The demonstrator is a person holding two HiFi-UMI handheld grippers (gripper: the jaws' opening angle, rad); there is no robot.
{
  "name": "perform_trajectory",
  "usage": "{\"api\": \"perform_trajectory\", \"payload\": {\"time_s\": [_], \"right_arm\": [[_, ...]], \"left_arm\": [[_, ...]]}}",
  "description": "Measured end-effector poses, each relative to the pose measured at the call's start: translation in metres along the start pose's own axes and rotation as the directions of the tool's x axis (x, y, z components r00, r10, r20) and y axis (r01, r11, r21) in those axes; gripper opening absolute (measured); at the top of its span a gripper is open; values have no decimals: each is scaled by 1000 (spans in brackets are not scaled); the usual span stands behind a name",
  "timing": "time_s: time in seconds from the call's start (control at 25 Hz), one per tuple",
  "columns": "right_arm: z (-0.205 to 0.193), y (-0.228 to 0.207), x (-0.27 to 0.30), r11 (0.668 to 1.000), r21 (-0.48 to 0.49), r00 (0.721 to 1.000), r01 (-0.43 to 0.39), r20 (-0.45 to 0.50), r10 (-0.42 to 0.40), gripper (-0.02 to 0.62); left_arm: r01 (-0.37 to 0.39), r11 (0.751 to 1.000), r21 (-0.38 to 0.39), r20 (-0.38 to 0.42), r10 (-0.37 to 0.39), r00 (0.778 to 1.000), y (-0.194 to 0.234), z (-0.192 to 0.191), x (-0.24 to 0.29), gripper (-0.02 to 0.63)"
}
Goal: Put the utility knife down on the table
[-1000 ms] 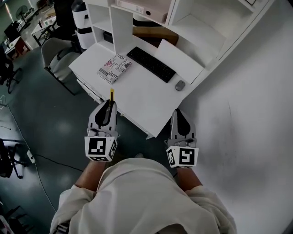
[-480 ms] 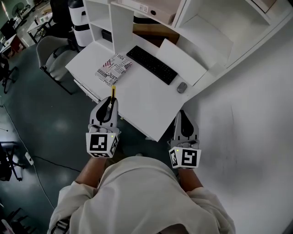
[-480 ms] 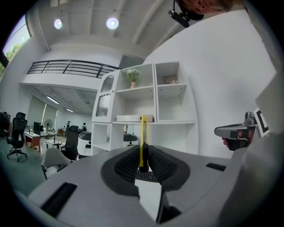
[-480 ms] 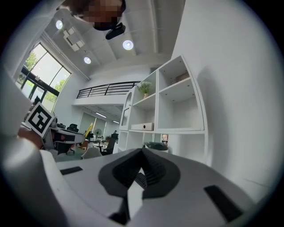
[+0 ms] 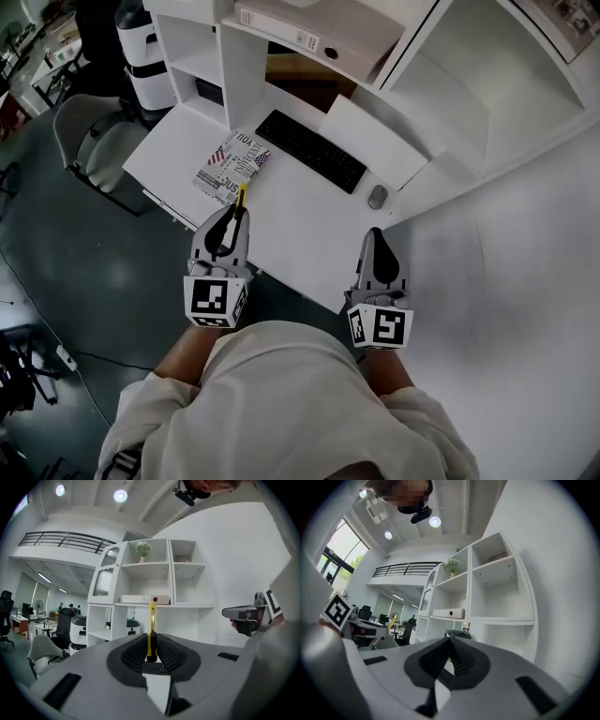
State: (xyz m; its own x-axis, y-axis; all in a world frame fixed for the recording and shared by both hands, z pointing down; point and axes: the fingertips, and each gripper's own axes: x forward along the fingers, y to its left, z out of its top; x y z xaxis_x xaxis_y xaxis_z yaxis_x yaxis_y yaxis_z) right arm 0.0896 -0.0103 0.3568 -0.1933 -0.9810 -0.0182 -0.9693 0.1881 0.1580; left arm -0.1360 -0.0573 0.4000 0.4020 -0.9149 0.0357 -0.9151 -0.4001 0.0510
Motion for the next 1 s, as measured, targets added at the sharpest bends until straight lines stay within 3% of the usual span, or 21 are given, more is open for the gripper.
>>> {"api": "perform_trajectory", "payload": {"time_s": [0.28,0.48,0.76,1.0], "right_arm": [[4,21,52,995,7,995,100,-18,-100,3],[4,39,74,993,11,992,121,-31,-121,3],[6,27,86,992,1,992,124,-19,-124,3],[9,-1,80,990,-3,990,142,-17,-142,3]], "left_arm": [[121,993,-4,-42,-121,992,39,-9,51,61],[172,985,-6,-71,-172,983,54,-20,76,61],[199,980,-16,-158,-199,967,45,-53,103,61],[209,977,-33,-266,-211,941,25,-88,124,61]]}}
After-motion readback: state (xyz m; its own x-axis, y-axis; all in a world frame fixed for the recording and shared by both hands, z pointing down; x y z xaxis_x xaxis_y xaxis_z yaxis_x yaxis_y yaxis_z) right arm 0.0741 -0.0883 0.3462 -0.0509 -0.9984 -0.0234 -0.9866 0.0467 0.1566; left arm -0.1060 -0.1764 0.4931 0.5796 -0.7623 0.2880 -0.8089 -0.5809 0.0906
